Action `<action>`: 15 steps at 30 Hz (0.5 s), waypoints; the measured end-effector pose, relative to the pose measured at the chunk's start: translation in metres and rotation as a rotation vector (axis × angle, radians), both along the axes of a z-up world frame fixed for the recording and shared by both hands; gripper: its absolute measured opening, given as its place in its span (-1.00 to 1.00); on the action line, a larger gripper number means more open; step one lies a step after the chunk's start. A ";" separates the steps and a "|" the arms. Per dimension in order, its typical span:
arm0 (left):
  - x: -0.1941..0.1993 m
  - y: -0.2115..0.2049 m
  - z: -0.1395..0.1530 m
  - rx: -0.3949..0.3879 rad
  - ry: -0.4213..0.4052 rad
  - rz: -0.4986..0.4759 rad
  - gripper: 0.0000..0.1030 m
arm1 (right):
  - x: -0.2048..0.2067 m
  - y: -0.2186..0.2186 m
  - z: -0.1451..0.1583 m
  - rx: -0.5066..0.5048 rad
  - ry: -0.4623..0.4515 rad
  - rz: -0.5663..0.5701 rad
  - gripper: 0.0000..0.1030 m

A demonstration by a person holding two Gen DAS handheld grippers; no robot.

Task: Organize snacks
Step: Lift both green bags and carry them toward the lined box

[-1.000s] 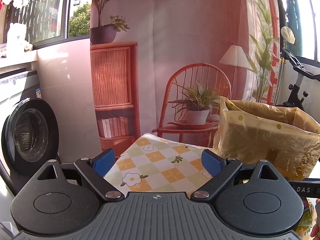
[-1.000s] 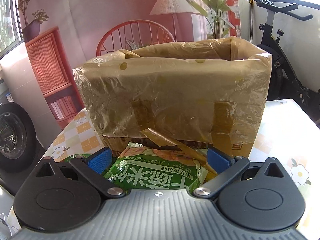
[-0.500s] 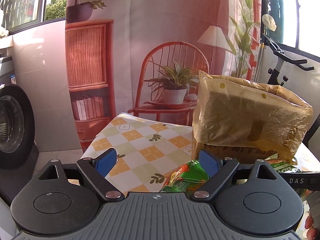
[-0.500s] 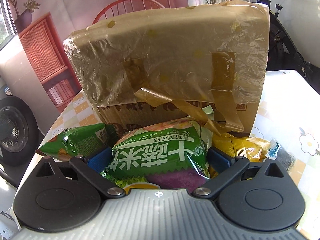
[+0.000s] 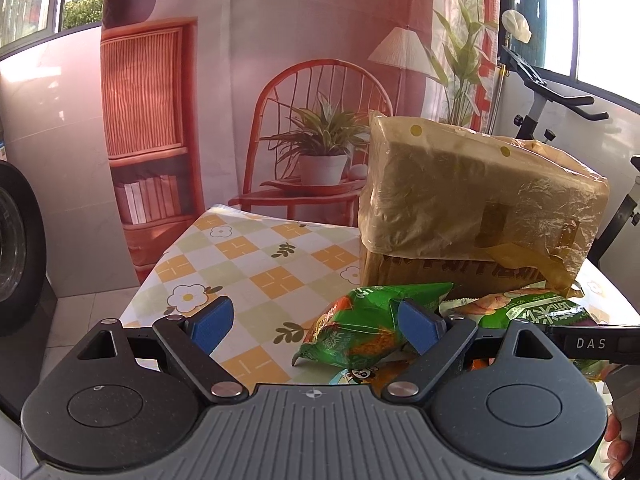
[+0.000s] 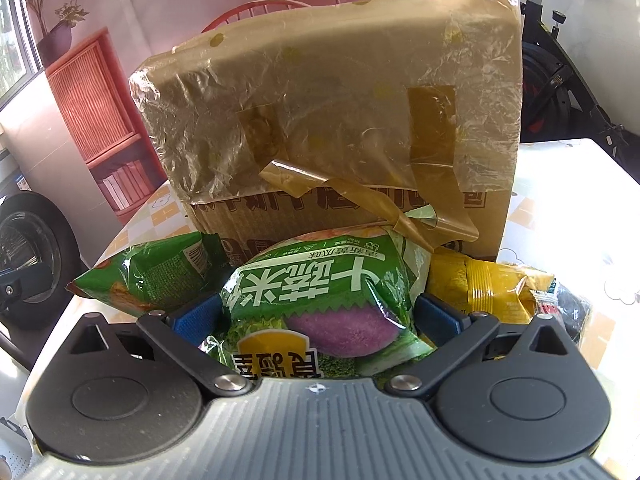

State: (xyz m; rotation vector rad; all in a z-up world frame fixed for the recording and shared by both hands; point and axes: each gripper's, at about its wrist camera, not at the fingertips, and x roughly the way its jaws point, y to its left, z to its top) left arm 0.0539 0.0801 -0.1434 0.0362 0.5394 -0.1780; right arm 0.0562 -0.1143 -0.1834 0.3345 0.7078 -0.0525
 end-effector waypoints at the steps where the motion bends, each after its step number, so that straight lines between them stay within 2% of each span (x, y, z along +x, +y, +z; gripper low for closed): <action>1: 0.001 0.000 0.000 -0.003 -0.001 -0.002 0.77 | 0.000 -0.002 -0.002 0.011 0.000 -0.005 1.00; 6: 0.006 -0.007 -0.006 0.003 -0.021 -0.032 0.77 | 0.000 -0.010 -0.011 0.047 0.015 -0.026 1.00; 9: 0.014 -0.015 -0.012 0.055 -0.054 -0.085 0.77 | -0.005 -0.017 -0.015 0.090 -0.002 -0.020 0.98; 12: 0.026 -0.023 -0.018 0.098 -0.065 -0.157 0.77 | -0.011 -0.018 -0.014 0.093 -0.028 -0.008 0.79; 15: 0.040 -0.024 -0.025 0.059 -0.029 -0.258 0.78 | -0.015 -0.020 -0.013 0.098 -0.045 -0.006 0.67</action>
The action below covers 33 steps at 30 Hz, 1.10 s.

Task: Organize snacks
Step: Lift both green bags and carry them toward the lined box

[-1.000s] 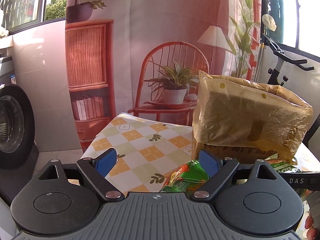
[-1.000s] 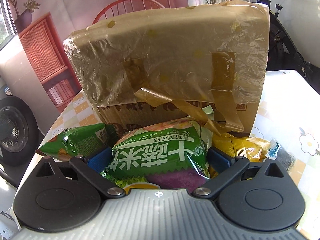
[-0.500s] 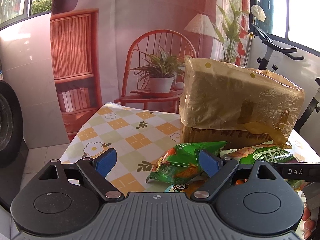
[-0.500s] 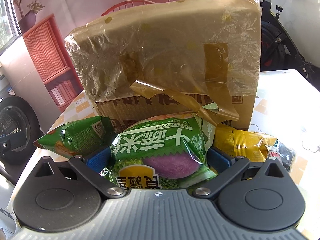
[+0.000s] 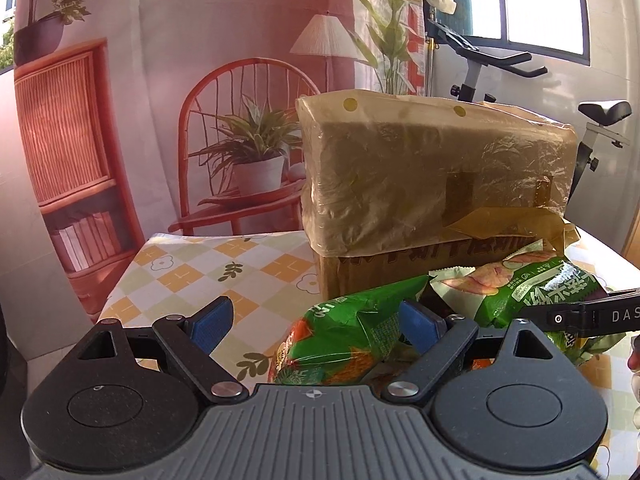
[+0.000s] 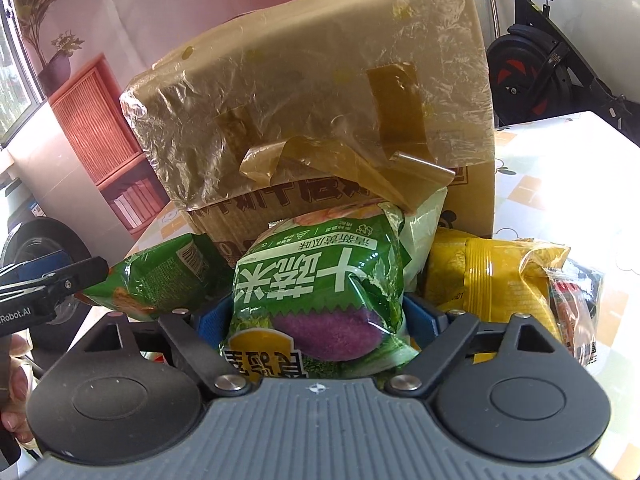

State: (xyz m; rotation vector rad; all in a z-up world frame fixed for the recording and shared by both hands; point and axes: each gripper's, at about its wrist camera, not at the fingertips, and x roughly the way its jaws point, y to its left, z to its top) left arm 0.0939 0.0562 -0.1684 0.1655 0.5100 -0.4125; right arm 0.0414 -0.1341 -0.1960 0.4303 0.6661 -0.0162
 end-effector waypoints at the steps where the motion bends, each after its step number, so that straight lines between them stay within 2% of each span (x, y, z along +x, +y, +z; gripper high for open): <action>1: 0.005 0.000 -0.004 -0.018 0.020 -0.031 0.78 | -0.001 -0.001 0.000 0.005 -0.004 -0.001 0.66; 3: 0.011 -0.003 -0.010 0.003 0.042 -0.051 0.78 | -0.002 -0.002 0.000 0.010 -0.011 -0.001 0.63; 5: 0.016 -0.011 -0.019 0.078 0.037 -0.050 0.78 | -0.004 -0.002 0.000 0.012 -0.014 0.000 0.62; 8: 0.022 -0.018 -0.030 0.142 0.028 -0.052 0.78 | -0.003 -0.001 0.001 0.008 -0.018 0.002 0.61; 13: 0.027 -0.023 -0.045 0.156 0.056 -0.078 0.80 | -0.006 0.000 0.001 0.001 -0.024 0.007 0.60; 16: 0.027 -0.028 -0.051 0.192 0.053 -0.080 0.60 | -0.007 -0.001 0.001 0.002 -0.026 0.006 0.60; 17: 0.027 -0.029 -0.051 0.195 0.052 -0.081 0.45 | -0.007 -0.001 0.001 0.002 -0.027 0.006 0.60; 18: 0.025 -0.028 -0.050 0.192 0.048 -0.076 0.34 | -0.008 -0.001 0.002 0.002 -0.029 0.007 0.59; 21: 0.019 -0.023 -0.046 0.175 0.043 -0.046 0.27 | -0.011 0.000 0.005 -0.001 -0.038 0.013 0.56; 25: 0.006 -0.010 -0.031 0.131 -0.009 0.003 0.26 | -0.017 0.001 0.009 -0.004 -0.060 0.024 0.54; 33: -0.027 0.004 0.001 0.043 -0.042 0.071 0.27 | -0.028 0.016 0.019 0.001 -0.110 0.110 0.52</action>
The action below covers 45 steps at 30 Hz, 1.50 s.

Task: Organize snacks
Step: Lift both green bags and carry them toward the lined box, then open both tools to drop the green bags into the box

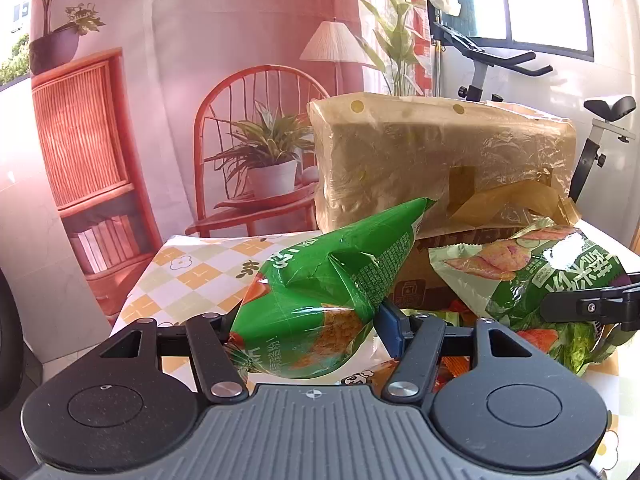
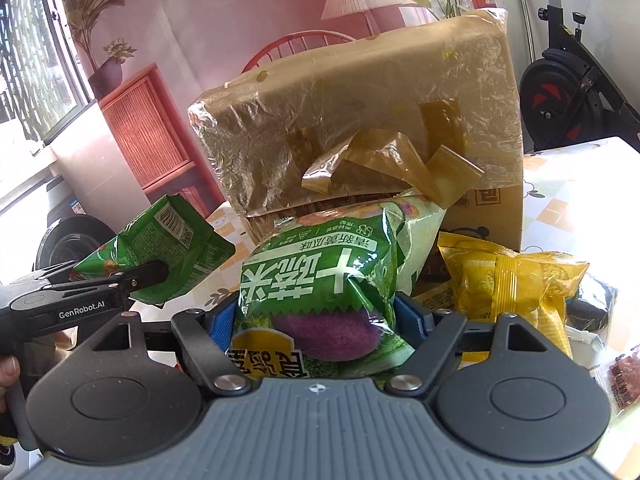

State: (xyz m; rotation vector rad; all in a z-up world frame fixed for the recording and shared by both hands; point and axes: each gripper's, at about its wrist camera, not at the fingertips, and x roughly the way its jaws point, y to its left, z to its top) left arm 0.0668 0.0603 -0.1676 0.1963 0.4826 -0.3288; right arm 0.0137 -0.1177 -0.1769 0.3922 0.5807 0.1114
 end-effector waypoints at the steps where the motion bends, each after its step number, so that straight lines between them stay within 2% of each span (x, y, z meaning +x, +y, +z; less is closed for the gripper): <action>1: -0.004 0.000 0.002 -0.007 -0.001 0.008 0.27 | -0.001 0.003 0.002 -0.007 -0.008 0.016 0.52; 6: -0.017 -0.001 0.018 -0.024 -0.025 0.020 0.27 | -0.005 0.016 0.010 -0.017 -0.035 0.108 0.52; 10: -0.025 0.001 0.040 -0.035 -0.078 0.043 0.27 | -0.009 0.028 0.022 -0.027 -0.077 0.189 0.52; 14: -0.029 0.005 0.056 -0.060 -0.101 0.062 0.27 | -0.011 0.036 0.034 -0.006 -0.116 0.254 0.52; 18: -0.040 0.008 0.061 -0.048 -0.118 0.088 0.28 | -0.009 0.037 0.029 0.078 -0.080 0.292 0.52; 23: -0.048 0.013 0.056 -0.046 -0.094 0.109 0.28 | -0.012 0.034 0.015 0.142 -0.012 0.284 0.52; 30: -0.049 0.018 0.057 -0.047 -0.086 0.143 0.28 | -0.013 0.040 0.008 0.200 0.030 0.358 0.52; 34: -0.052 0.019 0.057 -0.062 -0.078 0.149 0.28 | -0.014 0.043 0.011 0.175 0.020 0.361 0.52; 38: -0.046 0.019 0.070 -0.089 -0.083 0.151 0.28 | -0.013 0.034 0.037 0.106 -0.080 0.332 0.52; 41: -0.036 0.018 0.091 -0.147 -0.105 0.136 0.28 | -0.008 0.016 0.071 0.066 -0.176 0.292 0.52; 45: -0.010 -0.003 0.128 -0.193 -0.116 0.058 0.28 | 0.011 -0.017 0.128 -0.050 -0.281 0.215 0.52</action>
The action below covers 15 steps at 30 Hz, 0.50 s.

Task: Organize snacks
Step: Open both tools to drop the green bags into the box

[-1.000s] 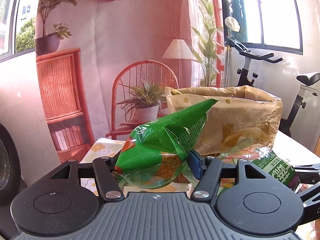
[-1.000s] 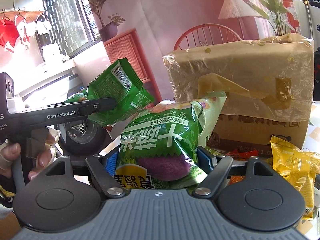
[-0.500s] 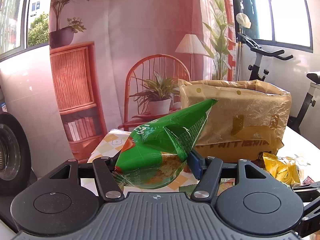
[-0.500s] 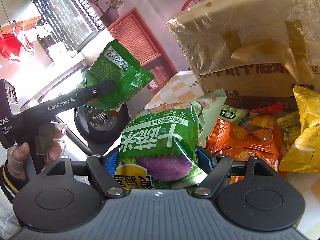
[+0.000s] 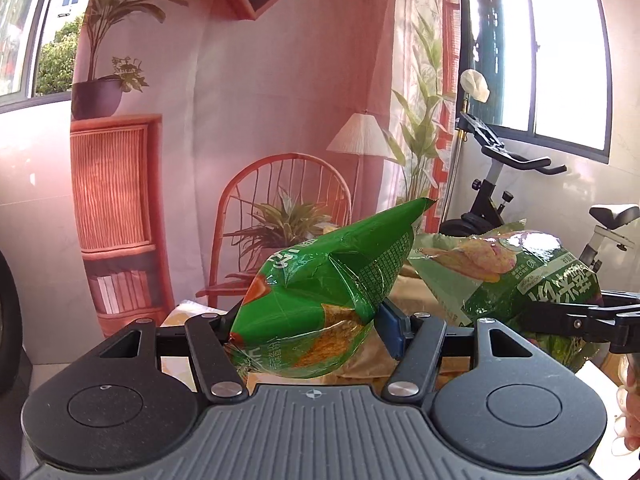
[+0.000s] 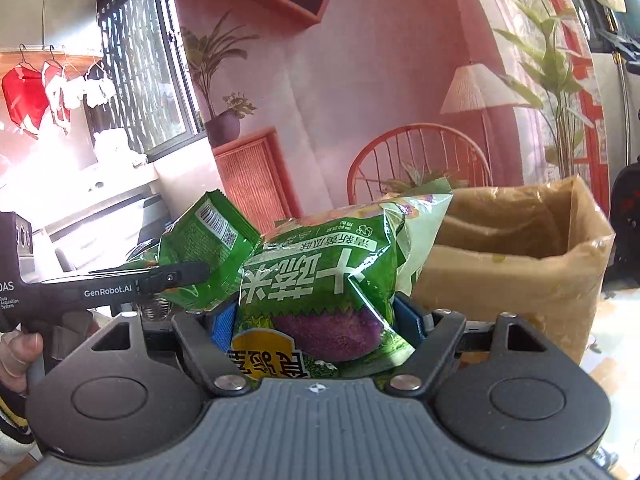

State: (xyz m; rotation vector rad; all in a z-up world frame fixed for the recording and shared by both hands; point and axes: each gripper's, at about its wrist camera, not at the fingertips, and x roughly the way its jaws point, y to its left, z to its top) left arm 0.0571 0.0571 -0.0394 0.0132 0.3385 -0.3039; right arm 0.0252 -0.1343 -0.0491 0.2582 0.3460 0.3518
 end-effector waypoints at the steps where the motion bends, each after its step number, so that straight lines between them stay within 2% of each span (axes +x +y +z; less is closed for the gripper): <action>1: 0.006 -0.006 0.008 -0.009 -0.013 -0.023 0.28 | 0.006 -0.006 0.012 -0.032 -0.024 -0.026 0.52; 4: 0.034 -0.033 0.031 -0.033 -0.042 -0.090 0.28 | 0.031 -0.024 0.039 -0.147 -0.060 -0.113 0.52; 8: 0.077 -0.062 0.047 -0.086 -0.019 -0.141 0.28 | 0.073 -0.041 0.052 -0.263 -0.029 -0.199 0.52; 11: 0.112 -0.086 0.045 -0.114 -0.006 -0.145 0.28 | 0.101 -0.048 0.046 -0.345 0.018 -0.260 0.52; 15: 0.151 -0.104 0.029 -0.147 0.072 -0.141 0.28 | 0.128 -0.056 0.025 -0.390 0.124 -0.300 0.52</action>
